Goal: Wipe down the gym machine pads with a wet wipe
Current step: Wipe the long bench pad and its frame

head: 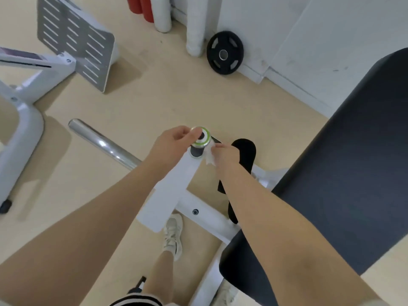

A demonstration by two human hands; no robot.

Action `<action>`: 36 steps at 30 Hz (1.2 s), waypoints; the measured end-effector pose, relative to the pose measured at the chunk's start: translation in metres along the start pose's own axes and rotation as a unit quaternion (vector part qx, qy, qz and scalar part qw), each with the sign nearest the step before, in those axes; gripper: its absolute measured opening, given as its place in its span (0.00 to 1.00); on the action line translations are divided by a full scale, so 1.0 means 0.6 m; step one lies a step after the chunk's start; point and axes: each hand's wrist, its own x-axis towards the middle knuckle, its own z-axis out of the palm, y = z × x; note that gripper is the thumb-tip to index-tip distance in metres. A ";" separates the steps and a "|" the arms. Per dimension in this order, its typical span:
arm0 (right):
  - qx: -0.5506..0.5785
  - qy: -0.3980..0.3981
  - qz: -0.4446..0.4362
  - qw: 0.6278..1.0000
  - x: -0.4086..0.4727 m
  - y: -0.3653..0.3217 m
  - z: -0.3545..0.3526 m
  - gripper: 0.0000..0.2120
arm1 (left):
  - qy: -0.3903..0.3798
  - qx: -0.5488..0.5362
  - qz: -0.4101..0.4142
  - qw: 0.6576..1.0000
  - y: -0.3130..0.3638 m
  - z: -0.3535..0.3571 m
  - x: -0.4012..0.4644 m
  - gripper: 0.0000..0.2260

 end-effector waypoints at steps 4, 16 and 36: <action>-0.046 -0.049 -0.058 0.996 0.004 -0.005 0.016 0.11 | -0.069 0.018 -0.016 0.997 0.009 -0.031 0.026 0.11; -0.096 -0.280 -0.164 0.941 -0.013 -0.138 -0.045 0.08 | -0.089 0.025 -0.085 0.992 0.028 -0.039 0.037 0.28; 0.188 0.009 0.093 0.978 -0.062 0.019 -0.021 0.10 | -0.124 0.049 -0.074 0.988 0.009 -0.050 0.034 0.03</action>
